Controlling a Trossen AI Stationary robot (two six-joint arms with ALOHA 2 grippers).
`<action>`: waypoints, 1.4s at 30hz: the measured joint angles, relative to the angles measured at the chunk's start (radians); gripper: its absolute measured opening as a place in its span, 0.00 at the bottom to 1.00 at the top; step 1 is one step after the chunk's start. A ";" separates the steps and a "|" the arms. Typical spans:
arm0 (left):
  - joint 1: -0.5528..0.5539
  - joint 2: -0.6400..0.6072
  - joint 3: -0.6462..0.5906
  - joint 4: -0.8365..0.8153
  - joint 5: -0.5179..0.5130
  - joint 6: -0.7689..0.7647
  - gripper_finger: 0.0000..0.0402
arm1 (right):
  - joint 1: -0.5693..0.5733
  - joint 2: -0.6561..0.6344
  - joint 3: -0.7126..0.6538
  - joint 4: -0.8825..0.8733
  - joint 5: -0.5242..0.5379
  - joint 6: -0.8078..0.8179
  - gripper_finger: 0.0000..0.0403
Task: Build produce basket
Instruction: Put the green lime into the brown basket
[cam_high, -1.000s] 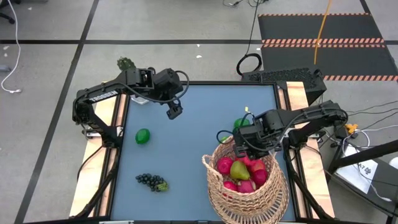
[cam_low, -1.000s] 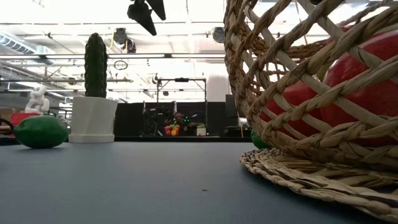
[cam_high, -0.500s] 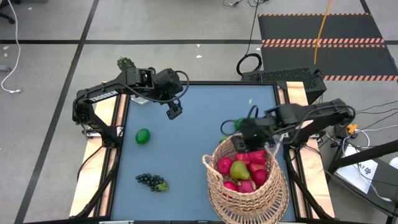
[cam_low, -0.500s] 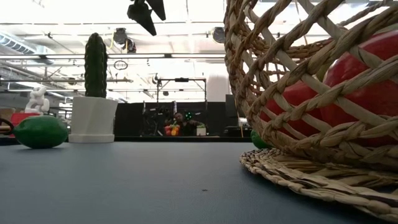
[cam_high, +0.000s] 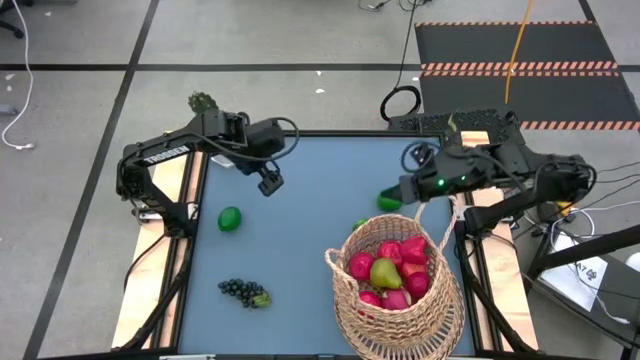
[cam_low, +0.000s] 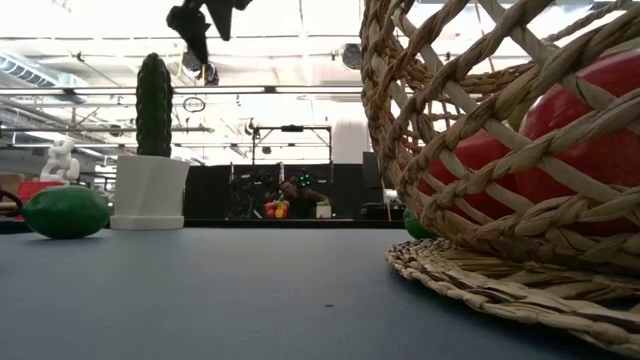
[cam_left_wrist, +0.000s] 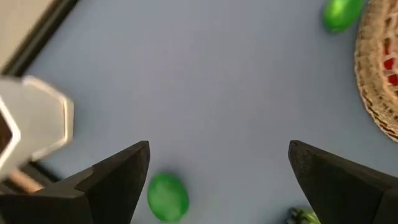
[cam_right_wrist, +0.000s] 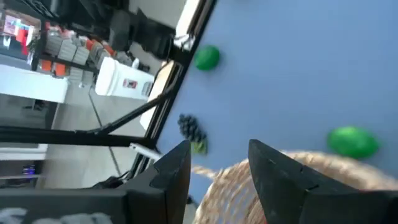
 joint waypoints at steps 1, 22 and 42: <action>0.000 0.000 0.000 -0.016 0.000 -0.026 0.95 | -0.015 -0.007 0.000 0.000 0.000 -0.033 0.38; -0.005 0.001 -0.576 -0.015 0.228 -0.396 0.95 | -0.190 -0.053 0.000 0.011 -0.319 -0.616 0.38; 0.002 -0.013 -0.841 0.182 0.182 -0.260 0.95 | -0.209 -0.053 0.000 0.011 -0.371 -0.694 0.38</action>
